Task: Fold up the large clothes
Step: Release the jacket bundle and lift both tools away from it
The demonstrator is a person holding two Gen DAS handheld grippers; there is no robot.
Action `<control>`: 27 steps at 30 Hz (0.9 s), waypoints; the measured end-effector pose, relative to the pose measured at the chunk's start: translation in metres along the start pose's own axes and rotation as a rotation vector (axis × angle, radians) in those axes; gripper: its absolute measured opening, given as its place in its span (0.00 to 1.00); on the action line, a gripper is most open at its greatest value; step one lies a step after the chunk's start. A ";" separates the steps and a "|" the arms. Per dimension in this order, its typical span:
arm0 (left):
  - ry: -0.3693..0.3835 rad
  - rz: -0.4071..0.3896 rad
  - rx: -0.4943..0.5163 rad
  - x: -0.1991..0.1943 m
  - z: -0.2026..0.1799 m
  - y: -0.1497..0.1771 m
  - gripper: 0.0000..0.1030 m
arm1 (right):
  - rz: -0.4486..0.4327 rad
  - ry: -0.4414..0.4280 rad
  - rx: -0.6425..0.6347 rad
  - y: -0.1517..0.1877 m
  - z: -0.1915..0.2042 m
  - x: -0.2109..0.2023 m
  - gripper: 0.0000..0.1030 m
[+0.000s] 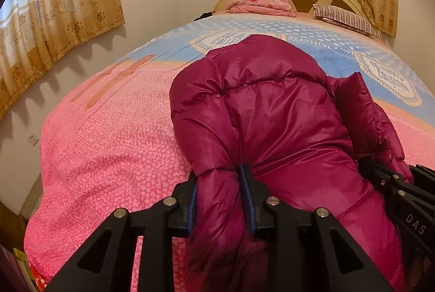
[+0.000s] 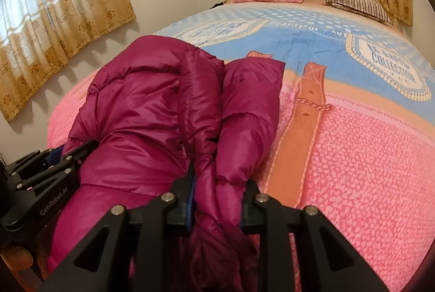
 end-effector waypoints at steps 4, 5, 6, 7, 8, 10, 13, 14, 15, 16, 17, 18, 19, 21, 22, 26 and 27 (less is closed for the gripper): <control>-0.008 -0.001 -0.003 0.002 0.000 0.002 0.34 | 0.006 0.001 0.003 0.001 -0.001 0.002 0.28; -0.012 0.000 -0.001 0.003 0.000 0.002 0.35 | 0.009 0.002 0.002 0.001 -0.001 0.003 0.28; -0.015 0.000 -0.001 0.003 -0.001 0.002 0.36 | 0.009 0.001 0.002 0.002 -0.001 0.003 0.29; -0.018 0.000 -0.003 0.003 -0.001 0.002 0.38 | 0.010 0.000 0.005 0.003 -0.002 0.003 0.29; -0.024 0.000 -0.005 0.004 0.000 0.003 0.41 | 0.010 0.000 0.008 0.003 -0.002 0.003 0.30; -0.037 -0.002 -0.016 0.003 0.003 0.002 0.49 | 0.015 0.005 0.008 0.003 -0.003 0.003 0.33; -0.050 -0.005 -0.045 0.003 0.010 0.002 0.63 | 0.019 0.020 0.002 0.001 -0.003 0.003 0.34; -0.046 -0.006 -0.052 0.003 0.012 0.003 0.64 | 0.021 0.024 0.000 0.001 -0.003 0.003 0.34; -0.043 -0.004 -0.055 0.004 0.013 0.004 0.65 | 0.023 0.025 0.000 0.001 -0.002 0.003 0.35; -0.040 -0.002 -0.055 0.003 0.014 0.004 0.65 | 0.025 0.026 0.001 0.001 -0.002 0.003 0.35; -0.039 0.001 -0.052 0.000 0.015 0.003 0.65 | 0.026 0.028 0.001 0.000 -0.001 0.001 0.35; -0.043 0.001 -0.049 -0.005 0.017 0.002 0.65 | 0.023 0.031 -0.001 -0.001 -0.001 -0.001 0.37; -0.044 -0.004 -0.050 -0.012 0.019 0.001 0.65 | 0.015 0.037 -0.001 -0.004 -0.001 -0.008 0.38; -0.028 -0.031 -0.057 -0.032 0.022 -0.004 0.65 | -0.006 0.042 0.004 -0.009 0.001 -0.021 0.39; -0.021 -0.050 -0.056 -0.044 0.023 -0.008 0.65 | -0.026 0.046 0.004 -0.013 0.002 -0.032 0.40; -0.014 -0.128 -0.044 -0.091 0.032 -0.020 0.67 | -0.098 0.050 -0.017 -0.024 0.012 -0.069 0.57; -0.015 -0.146 -0.041 -0.102 0.034 -0.023 0.68 | -0.108 0.046 -0.019 -0.025 0.015 -0.077 0.57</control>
Point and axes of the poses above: each gripper's, at about its wrist camera, not at the fingertips, and x roughly the way its jaws point, z to its left, y to its underside, the point moved 9 cm from there along x, roughly the way its jaws point, and after that the axes turned 4 degrees about -x, right-handed, at the moved point
